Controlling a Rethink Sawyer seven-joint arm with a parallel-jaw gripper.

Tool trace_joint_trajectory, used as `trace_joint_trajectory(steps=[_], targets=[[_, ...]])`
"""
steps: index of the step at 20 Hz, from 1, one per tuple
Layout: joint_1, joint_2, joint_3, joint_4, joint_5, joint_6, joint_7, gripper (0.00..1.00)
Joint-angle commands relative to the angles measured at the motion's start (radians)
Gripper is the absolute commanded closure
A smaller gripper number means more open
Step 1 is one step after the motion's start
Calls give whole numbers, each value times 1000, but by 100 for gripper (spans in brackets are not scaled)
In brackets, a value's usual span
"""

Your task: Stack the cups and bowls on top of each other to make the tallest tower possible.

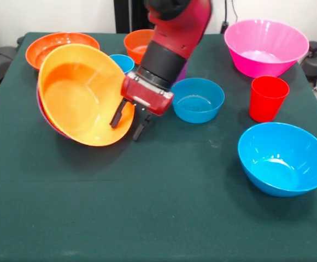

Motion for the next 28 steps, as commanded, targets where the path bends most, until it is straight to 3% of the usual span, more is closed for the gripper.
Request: trace_joint_trajectory(steps=[1, 2, 3, 9, 11, 13, 15, 18, 19, 20, 24, 28], targets=[[0, 43, 173, 25, -3, -147, -30, 0], [17, 72, 128, 22, 54, -244, 5, 0], [12, 73, 131, 28, 71, -273, 8, 0], [-130, 5, 316, 85, 15, -341, 53, 0], [-160, 4, 343, 95, 21, -397, 78, 0], [-154, 15, 322, 95, 59, -445, 71, 0], [-138, 13, 298, 96, 76, -426, 54, 0], [-182, -52, 374, 125, -36, -324, 47, 0], [-185, -60, 379, 131, -37, -310, 41, 0], [-180, -59, 363, 135, -15, -332, 45, 0], [-98, -3, 224, 137, 195, -434, 49, 0], [-117, -40, 262, 148, 139, -419, 26, 0]])
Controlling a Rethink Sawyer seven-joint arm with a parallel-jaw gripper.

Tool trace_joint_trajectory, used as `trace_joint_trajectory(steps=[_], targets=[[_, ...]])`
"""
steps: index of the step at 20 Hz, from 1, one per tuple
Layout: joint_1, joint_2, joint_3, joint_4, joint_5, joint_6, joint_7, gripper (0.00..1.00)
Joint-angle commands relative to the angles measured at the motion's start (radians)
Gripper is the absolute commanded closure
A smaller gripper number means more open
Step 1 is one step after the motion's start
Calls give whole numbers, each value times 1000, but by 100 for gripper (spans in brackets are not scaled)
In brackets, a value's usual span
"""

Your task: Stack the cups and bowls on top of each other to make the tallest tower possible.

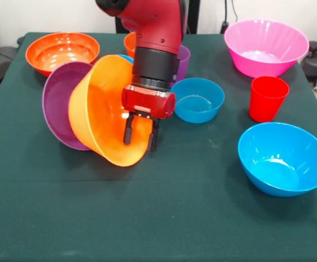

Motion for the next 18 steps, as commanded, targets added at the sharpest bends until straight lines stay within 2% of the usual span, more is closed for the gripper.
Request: trace_joint_trajectory(steps=[1, 5, 7, 8, 10, 12, 18], targets=[[22, 33, 162, 66, 37, -81, 26, 0], [12, 13, 182, 72, 29, -135, 31, 0], [17, 17, 169, 79, 76, -186, 36, 0], [24, 26, 152, 83, 127, -243, 30, 0], [28, 24, 140, 92, 175, -317, 17, 0], [26, 13, 144, 101, 190, -349, 21, 0], [26, -5, 143, 105, 202, -349, 28, 0]])
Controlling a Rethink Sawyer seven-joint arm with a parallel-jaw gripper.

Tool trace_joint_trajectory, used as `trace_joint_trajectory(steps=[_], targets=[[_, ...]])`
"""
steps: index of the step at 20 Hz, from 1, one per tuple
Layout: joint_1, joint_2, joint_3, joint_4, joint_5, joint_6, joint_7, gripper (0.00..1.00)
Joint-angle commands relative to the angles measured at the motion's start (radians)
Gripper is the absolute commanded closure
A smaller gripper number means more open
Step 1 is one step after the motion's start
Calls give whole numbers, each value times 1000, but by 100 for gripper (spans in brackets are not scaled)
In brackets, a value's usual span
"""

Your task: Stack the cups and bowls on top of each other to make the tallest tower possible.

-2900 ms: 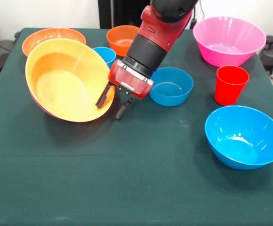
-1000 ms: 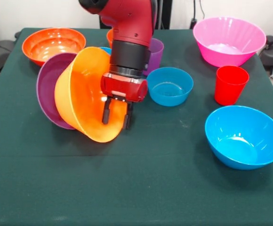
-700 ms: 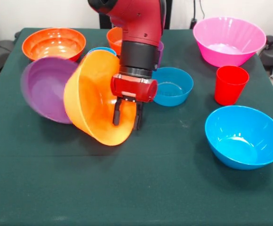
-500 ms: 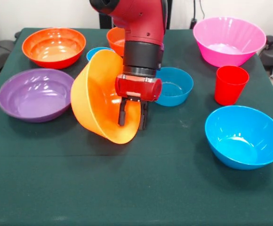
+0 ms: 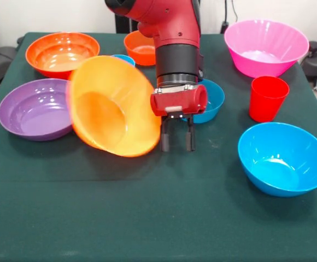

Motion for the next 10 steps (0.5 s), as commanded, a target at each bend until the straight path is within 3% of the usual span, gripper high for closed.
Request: trace_joint_trajectory(steps=[1, 6, 10], targets=[[12, -1, 131, 49, 55, -7, 31, 0], [2, -15, 137, 71, 47, 38, 53, 0], [21, -59, 111, 75, -22, 133, 17, 0]])
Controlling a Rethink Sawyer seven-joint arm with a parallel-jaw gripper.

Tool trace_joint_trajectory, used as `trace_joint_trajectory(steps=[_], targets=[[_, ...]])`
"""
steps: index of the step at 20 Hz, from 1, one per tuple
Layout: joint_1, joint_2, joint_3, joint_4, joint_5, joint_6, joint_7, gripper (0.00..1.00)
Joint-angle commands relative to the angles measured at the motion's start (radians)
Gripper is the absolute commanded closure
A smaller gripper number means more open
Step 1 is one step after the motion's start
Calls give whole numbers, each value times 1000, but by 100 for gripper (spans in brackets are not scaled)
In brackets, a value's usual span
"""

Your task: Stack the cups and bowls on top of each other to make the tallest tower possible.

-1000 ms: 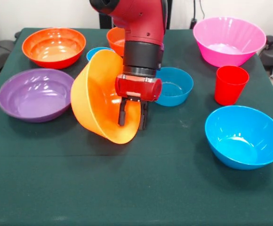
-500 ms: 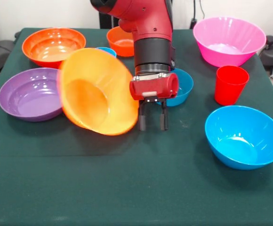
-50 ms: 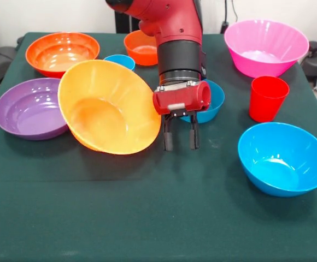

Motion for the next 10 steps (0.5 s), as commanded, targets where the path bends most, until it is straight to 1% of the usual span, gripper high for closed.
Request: trace_joint_trajectory(steps=[1, 2, 3, 7, 9, 10], targets=[[24, -49, 105, 54, -62, 185, 5, 0], [17, -70, 118, 60, -94, 227, 6, 0], [9, -84, 129, 67, -113, 249, 10, 0], [-86, -232, 251, 145, -288, 446, 5, 0], [-198, -342, 396, 222, -393, 584, -45, 0], [-272, -398, 480, 271, -421, 653, -91, 0]])
